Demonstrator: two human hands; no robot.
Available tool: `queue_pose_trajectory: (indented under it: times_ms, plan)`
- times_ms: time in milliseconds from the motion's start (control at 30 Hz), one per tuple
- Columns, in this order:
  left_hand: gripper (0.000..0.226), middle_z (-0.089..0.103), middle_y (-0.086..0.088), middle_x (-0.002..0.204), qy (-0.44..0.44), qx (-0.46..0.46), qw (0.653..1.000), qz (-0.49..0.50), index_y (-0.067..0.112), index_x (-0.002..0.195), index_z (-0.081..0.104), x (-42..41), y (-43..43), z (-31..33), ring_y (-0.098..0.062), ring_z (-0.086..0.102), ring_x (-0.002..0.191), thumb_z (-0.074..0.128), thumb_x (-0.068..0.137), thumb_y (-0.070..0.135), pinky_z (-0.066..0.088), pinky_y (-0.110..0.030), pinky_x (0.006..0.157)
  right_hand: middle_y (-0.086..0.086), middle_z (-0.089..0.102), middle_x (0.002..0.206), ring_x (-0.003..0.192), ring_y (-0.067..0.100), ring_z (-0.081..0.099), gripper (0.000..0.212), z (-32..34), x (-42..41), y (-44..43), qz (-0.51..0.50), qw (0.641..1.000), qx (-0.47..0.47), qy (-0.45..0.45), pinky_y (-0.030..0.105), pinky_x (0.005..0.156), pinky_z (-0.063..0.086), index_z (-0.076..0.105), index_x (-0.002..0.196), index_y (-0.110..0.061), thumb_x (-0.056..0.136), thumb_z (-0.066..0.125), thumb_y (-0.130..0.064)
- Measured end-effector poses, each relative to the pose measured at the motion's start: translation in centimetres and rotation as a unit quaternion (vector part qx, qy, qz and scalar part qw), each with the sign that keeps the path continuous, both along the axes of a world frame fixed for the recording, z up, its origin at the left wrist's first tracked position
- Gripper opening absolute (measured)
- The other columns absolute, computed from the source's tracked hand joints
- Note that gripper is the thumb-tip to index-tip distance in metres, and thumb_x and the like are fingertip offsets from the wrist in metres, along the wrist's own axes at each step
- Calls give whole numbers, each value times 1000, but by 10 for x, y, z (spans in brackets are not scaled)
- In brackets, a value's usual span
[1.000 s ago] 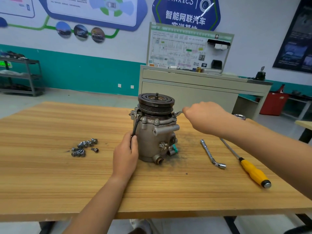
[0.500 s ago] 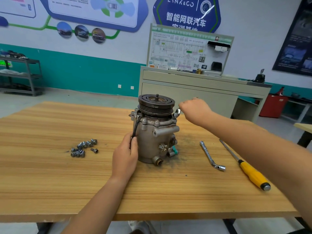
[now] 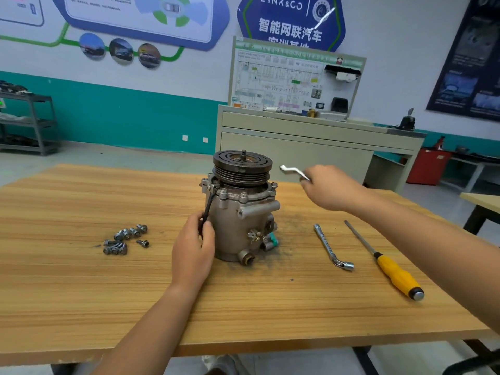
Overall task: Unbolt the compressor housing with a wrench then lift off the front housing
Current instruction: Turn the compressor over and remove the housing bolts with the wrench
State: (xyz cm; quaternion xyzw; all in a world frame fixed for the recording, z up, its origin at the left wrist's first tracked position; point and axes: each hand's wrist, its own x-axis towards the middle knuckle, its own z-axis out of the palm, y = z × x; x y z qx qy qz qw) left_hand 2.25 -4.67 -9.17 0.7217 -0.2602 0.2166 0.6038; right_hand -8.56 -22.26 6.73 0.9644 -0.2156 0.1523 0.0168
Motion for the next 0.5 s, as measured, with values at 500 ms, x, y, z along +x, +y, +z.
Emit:
queue_pose_trajectory:
  times_ms: [500]
  plan:
    - [35, 43, -8, 125, 6, -12, 999, 35, 7, 127, 47, 2, 3, 2, -18, 45, 116, 48, 92, 10, 32, -25, 95, -1, 37, 62, 54, 15, 40, 14, 7, -3, 40, 10, 918, -346, 195, 25, 41, 25, 54, 99, -12, 92, 43, -7]
